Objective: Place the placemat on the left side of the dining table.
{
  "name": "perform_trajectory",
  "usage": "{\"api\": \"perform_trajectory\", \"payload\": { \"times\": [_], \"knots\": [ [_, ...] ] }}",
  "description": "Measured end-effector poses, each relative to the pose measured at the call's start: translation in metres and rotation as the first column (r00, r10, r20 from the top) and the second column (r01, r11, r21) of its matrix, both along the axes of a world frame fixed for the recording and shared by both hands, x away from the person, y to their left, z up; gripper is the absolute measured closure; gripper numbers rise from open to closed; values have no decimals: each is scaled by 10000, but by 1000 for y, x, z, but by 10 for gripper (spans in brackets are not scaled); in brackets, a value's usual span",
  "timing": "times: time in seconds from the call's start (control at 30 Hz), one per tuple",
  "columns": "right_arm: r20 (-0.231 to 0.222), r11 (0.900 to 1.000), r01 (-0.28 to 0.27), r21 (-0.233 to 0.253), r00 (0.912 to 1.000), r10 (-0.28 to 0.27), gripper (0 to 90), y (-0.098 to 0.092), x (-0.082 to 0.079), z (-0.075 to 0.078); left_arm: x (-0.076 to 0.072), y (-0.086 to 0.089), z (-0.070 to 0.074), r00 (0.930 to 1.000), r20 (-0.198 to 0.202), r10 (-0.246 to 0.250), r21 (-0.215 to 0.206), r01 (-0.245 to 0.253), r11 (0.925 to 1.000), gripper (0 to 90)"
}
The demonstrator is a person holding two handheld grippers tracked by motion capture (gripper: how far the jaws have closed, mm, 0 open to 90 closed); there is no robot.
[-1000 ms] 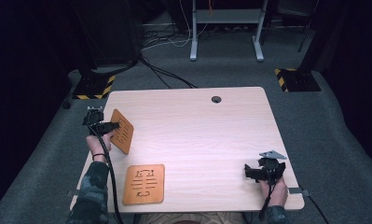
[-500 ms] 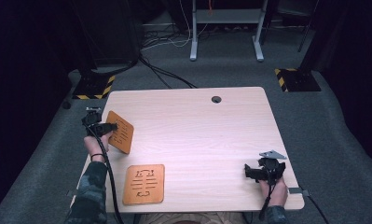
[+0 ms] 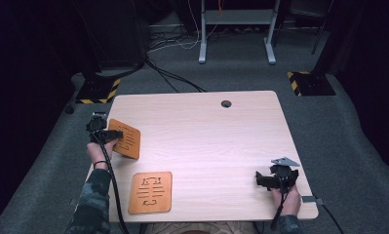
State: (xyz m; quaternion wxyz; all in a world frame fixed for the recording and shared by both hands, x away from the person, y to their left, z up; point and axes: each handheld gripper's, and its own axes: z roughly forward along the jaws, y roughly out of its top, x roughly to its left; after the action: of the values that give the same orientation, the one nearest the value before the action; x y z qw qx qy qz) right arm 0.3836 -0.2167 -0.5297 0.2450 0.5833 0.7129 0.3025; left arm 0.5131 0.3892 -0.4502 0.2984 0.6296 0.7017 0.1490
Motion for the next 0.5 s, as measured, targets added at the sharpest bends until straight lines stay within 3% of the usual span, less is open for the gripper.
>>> {"api": "perform_trajectory", "payload": {
  "times": [0.37, 0.5],
  "knots": [
    [-1, 10000, -2, -2, 10000, 2, 0, 0, 0, 0, 4, 1, -2, 9984, -460, -323, 659, 353, 9972, 536],
    [1, 10000, -2, 0, 10000, 2, 0, 0, 0, 0, 6, 2, -3, 9971, -368, -659, 836, 688, 9941, 519]
  ]
}}
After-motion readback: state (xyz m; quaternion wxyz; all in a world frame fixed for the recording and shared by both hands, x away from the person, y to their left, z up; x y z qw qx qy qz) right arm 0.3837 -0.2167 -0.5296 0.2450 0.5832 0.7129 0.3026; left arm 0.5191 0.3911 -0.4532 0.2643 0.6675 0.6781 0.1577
